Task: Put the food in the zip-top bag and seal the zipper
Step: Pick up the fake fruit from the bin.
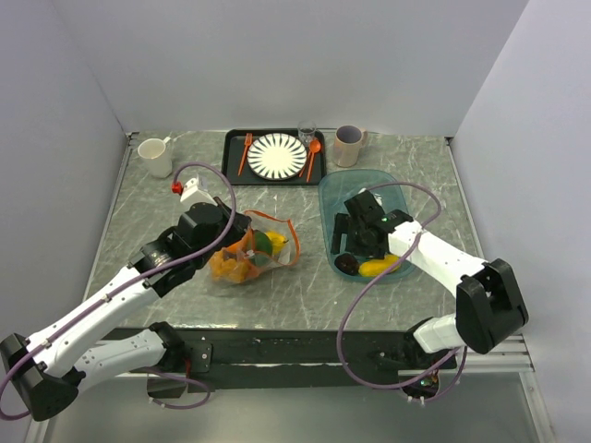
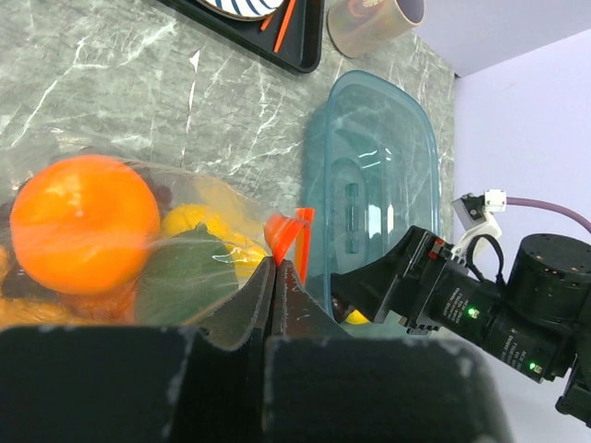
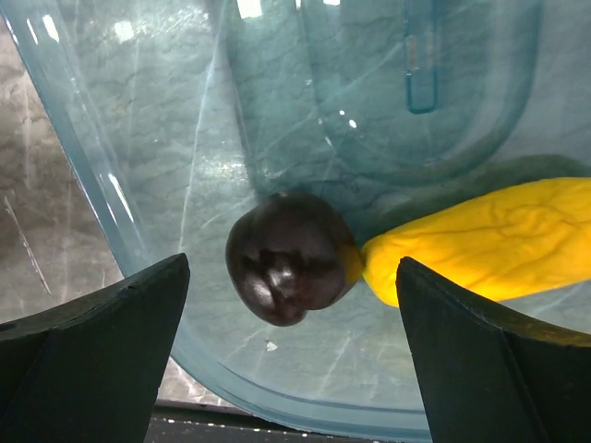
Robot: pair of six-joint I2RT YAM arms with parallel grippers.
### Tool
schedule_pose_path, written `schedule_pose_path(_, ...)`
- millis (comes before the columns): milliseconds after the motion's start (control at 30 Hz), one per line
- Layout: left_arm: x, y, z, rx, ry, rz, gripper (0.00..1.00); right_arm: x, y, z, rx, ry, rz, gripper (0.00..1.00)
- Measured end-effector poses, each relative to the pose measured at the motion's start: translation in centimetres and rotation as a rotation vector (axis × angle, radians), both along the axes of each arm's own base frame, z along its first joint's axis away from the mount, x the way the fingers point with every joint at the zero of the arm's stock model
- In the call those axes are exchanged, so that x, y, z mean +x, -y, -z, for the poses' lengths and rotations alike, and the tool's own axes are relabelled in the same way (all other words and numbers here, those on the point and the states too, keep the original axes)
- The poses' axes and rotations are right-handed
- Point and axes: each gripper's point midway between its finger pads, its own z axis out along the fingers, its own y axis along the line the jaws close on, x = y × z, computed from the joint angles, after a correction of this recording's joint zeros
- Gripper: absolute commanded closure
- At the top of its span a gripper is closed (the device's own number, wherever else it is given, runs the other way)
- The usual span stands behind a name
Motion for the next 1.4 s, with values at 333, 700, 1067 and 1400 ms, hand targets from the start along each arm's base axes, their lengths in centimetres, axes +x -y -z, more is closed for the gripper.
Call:
schedule_pose_path(333,0.1,0.2,0.5,0.015,-0.012,0.003,0.99,-1.2,-0.1,2.1,0.002,-0.062,-0.020,0.19)
schedule_pose_path(700,0.1,0.2,0.5,0.015,-0.013,0.003,0.99,-1.1,-0.7,3.0,0.007,-0.088,-0.070,0.26)
schedule_pose_path(1067,0.1,0.3,0.6,0.013,-0.015,0.010,0.99,-1.7,-0.4,4.6,-0.028,-0.148,-0.108,0.31)
schedule_pose_path(1400,0.1,0.3,0.6,0.012,-0.015,0.010,0.99,-1.5,-0.3,4.0,-0.023,-0.125,-0.108,0.52)
